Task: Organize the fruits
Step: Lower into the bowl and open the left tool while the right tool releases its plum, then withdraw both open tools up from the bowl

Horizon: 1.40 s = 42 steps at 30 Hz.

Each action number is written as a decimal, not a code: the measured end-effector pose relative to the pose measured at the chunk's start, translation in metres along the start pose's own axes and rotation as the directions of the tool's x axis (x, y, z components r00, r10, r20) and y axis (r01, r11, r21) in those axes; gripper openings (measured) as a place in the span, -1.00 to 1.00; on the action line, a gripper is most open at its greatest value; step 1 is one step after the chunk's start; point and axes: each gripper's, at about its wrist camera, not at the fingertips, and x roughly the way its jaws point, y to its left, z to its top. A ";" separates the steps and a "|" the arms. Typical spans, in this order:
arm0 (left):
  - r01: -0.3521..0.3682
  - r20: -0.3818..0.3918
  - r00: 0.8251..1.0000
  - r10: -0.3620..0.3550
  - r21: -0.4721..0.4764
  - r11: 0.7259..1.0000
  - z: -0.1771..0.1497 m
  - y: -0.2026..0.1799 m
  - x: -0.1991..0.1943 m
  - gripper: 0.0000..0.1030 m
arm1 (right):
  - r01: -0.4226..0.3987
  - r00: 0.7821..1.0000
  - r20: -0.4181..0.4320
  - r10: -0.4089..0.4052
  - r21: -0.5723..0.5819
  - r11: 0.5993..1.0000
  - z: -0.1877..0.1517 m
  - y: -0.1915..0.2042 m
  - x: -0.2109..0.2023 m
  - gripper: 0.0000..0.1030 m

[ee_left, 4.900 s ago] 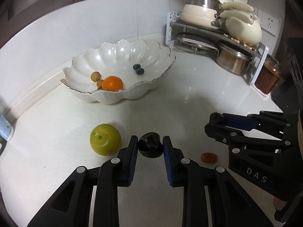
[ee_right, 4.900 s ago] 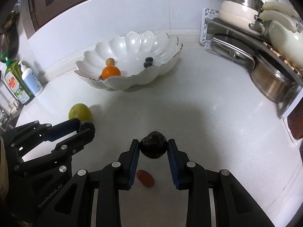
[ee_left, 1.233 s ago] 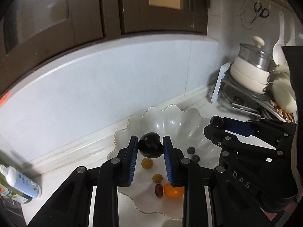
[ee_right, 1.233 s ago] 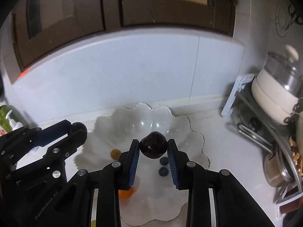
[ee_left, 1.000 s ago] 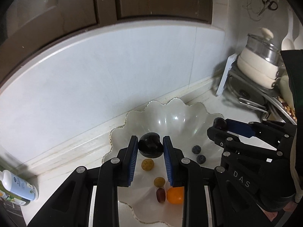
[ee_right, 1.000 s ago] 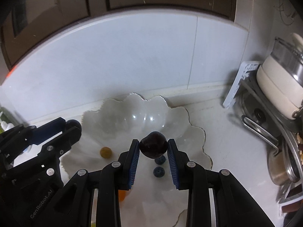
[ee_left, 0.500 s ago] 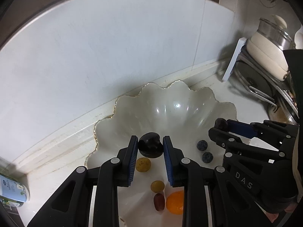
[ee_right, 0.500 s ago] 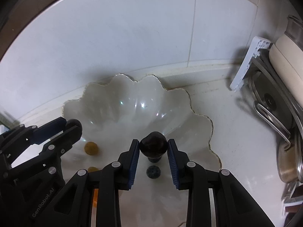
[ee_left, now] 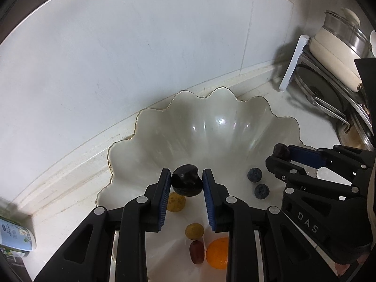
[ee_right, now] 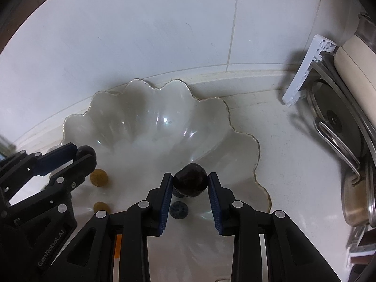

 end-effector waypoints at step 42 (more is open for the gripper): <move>-0.024 0.229 0.973 0.033 -0.043 0.999 -0.045 0.004 -0.124 -0.05 | 0.013 0.964 0.267 -0.020 0.027 1.000 -0.057 0.025 -0.136 -0.34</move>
